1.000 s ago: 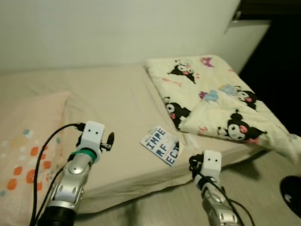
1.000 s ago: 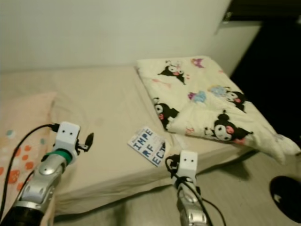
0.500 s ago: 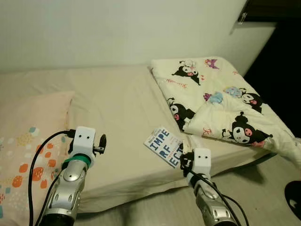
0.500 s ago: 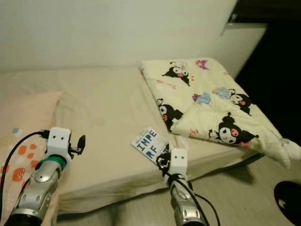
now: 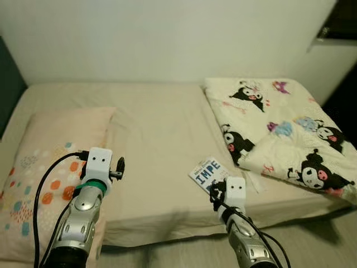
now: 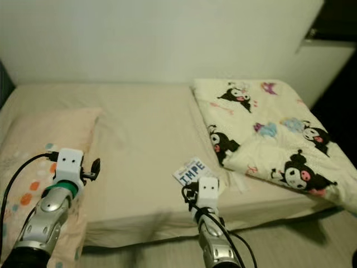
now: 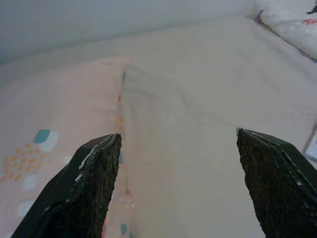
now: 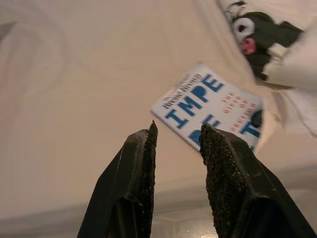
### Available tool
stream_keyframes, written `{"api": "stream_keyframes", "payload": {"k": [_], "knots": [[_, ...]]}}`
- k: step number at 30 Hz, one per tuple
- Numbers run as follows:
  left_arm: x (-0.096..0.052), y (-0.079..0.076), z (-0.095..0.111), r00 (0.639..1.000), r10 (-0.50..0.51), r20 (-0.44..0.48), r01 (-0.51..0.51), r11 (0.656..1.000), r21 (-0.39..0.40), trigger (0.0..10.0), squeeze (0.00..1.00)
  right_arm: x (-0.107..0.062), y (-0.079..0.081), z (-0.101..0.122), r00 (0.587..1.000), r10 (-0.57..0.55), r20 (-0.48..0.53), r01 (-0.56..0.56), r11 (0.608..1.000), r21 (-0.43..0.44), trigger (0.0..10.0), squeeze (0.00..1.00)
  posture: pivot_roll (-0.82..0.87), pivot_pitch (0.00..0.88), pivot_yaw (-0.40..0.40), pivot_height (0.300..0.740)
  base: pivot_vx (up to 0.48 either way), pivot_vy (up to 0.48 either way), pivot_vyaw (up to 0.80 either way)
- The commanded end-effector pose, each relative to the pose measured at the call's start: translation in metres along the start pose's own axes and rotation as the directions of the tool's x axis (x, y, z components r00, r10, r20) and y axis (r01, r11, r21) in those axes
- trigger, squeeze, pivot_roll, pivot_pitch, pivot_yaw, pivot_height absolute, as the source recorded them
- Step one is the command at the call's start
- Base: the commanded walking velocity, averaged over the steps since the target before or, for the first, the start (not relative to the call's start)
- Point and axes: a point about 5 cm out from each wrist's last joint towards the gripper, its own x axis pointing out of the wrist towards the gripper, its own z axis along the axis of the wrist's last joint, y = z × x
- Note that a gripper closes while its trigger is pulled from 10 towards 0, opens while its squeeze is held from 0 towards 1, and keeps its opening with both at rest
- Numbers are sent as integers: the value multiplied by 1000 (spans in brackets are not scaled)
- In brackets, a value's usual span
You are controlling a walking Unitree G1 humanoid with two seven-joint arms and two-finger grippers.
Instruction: Clean up the room
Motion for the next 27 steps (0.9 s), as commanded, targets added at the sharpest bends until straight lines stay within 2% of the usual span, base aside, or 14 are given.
{"api": "stream_keyframes", "payload": {"k": [1,2,7,8,11,15,19,21,27], "knots": [[1,-7,-3,999,-38,-27,38,999,8,10000,0,-1,-7,-4,999,-31,-14,32,999,16,10000,0,120,5,-1,740,0,0,0],[3,-7,-2,998,-55,-29,56,998,21,10000,0,-1,-7,-3,999,-39,-8,39,999,18,10000,0,131,8,54,740,0,0,0],[6,-8,0,995,-93,-34,94,994,50,10000,0,-1,-8,-2,998,-62,2,62,998,25,10000,0,133,8,89,740,0,0,0],[7,-9,2,994,-105,-33,107,993,57,10000,0,-2,-10,-2,997,-75,7,75,997,30,10000,0,134,9,125,740,0,0,0],[8,-10,2,993,-114,-33,116,991,61,10000,0,-2,-11,-2,996,-84,10,83,996,34,10000,0,134,9,125,740,0,0,0],[10,-14,3,987,-155,-33,157,985,76,10000,0,-5,-17,-3,992,-129,19,127,991,51,10000,0,125,23,171,740,0,0,0],[8,-16,2,986,-165,-19,166,984,67,10000,0,-10,-19,-6,987,-158,31,155,986,62,10000,0,117,31,162,740,0,0,0],[6,-15,1,991,-135,-6,135,990,37,10000,0,-12,-18,-7,989,-145,37,144,989,37,10000,0,114,38,143,740,0,0,0],[-1,-15,-4,993,-121,-8,122,992,31,10000,0,-13,-15,-7,993,-113,36,112,994,11,10000,0,110,44,111,740,0,-80,0]]}}
